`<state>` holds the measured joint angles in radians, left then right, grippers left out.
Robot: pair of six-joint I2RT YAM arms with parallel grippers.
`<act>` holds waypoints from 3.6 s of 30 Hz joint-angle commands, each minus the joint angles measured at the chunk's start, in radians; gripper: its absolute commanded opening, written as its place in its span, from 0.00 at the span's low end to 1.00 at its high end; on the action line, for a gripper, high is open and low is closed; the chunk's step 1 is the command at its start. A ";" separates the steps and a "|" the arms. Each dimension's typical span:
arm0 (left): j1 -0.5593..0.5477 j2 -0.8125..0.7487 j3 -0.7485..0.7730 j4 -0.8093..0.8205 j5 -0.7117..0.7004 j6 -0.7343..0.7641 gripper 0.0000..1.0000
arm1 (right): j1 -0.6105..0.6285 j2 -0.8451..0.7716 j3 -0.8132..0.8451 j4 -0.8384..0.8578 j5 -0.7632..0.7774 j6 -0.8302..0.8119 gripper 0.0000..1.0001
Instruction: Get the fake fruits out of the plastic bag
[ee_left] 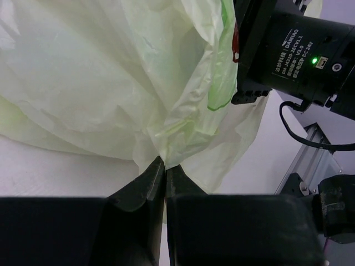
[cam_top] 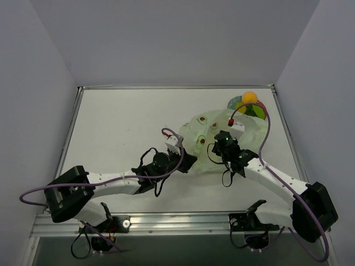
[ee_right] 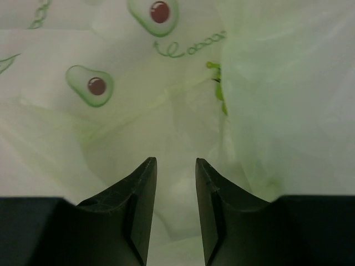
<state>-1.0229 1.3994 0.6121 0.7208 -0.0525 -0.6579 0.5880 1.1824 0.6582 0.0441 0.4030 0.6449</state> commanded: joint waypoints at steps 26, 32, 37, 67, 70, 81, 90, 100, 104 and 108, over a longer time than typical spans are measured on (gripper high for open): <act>-0.100 0.113 0.090 0.069 -0.076 0.011 0.02 | -0.010 -0.252 0.044 -0.270 0.197 0.084 0.76; -0.140 0.136 0.104 0.081 -0.079 0.009 0.02 | -0.028 -0.074 0.078 -0.236 0.234 0.053 0.54; -0.148 0.107 0.097 0.080 -0.093 0.017 0.02 | -0.091 0.058 0.055 -0.141 0.108 0.003 0.28; -0.146 0.098 0.098 0.068 -0.106 0.029 0.02 | -0.134 0.247 0.146 -0.063 -0.013 -0.200 0.37; -0.146 0.096 0.098 0.065 -0.104 0.029 0.02 | -0.195 0.302 0.165 -0.055 -0.078 -0.237 0.36; -0.138 0.087 0.094 0.062 -0.109 0.032 0.02 | -0.274 0.358 0.199 -0.095 -0.042 -0.243 0.52; -0.132 0.072 0.087 0.057 -0.113 0.032 0.02 | -0.315 0.385 0.227 -0.141 -0.056 -0.222 0.57; -0.131 0.070 0.086 0.065 -0.107 0.026 0.02 | -0.318 0.378 0.245 -0.243 0.079 -0.214 0.65; -0.131 0.067 0.083 0.069 -0.106 0.024 0.02 | -0.355 0.445 0.250 -0.236 0.030 -0.199 0.69; -0.132 0.066 0.083 0.069 -0.102 0.023 0.02 | -0.386 0.520 0.284 -0.216 -0.039 -0.217 0.64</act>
<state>-1.1587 1.5143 0.6666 0.7467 -0.1551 -0.6392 0.2245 1.6539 0.8936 -0.1417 0.3992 0.4252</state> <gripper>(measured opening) 0.027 0.661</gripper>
